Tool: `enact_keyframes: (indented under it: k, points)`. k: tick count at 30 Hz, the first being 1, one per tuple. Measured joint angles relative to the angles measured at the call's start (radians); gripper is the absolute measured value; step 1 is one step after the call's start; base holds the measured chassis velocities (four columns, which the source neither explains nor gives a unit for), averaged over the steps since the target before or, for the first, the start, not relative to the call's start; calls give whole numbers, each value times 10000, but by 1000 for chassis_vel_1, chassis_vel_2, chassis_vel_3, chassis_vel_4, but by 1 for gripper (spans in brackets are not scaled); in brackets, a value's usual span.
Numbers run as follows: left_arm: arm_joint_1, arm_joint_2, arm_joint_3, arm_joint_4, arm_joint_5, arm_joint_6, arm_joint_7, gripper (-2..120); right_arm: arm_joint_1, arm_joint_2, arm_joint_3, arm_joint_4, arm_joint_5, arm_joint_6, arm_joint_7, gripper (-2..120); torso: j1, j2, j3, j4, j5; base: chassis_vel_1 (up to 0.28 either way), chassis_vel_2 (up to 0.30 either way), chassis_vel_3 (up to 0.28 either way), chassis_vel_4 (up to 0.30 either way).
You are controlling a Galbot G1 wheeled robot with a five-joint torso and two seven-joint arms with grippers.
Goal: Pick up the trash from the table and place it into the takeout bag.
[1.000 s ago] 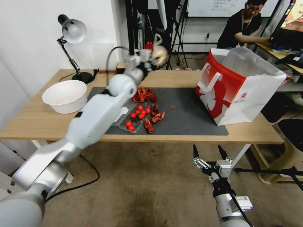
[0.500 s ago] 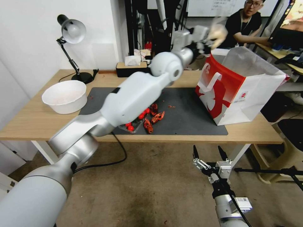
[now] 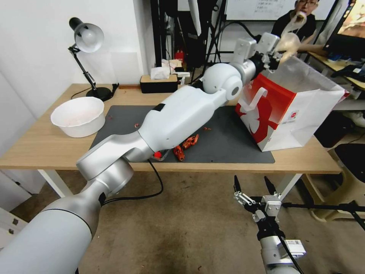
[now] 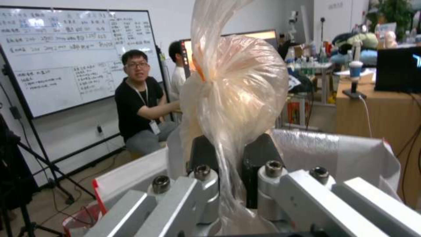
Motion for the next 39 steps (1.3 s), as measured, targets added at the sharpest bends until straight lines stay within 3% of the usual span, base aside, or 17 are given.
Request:
enact_keyframes:
  k: [16,19,22,27,29,30,34,39]
  points:
    - [18,11,388,118,146,-20,51,7,16,-6,6,-52,18,37,-2,100,0,-1,0,1,-2,0,0,0,0]
    - [32,18,433,131,157,-23,49,13,27,-8,0,-59,22,37,-3,100,1,-2,1,2,-2,0,0,0,0]
    - [38,23,464,130,163,-24,43,28,39,-8,-11,-68,24,38,-6,100,0,-2,0,1,-2,0,0,0,0]
    - [38,24,490,114,163,-25,39,38,45,-8,-15,-70,24,38,-7,100,0,-2,1,1,-1,0,0,0,0]
    - [40,23,518,62,160,-32,40,54,47,-1,-16,-72,24,38,-10,100,0,-2,0,0,-1,0,0,0,0]
    - [40,23,518,62,160,-32,40,54,47,-1,-16,-72,24,38,-10,100,0,-2,0,0,-1,0,0,0,0]
    - [58,27,518,16,165,-33,36,73,55,7,-14,-72,24,38,-12,100,1,-2,1,1,-1,0,0,0,0]
    - [58,28,518,6,168,-33,36,82,58,17,-15,-73,25,38,-12,100,0,-2,0,1,-1,0,0,0,0]
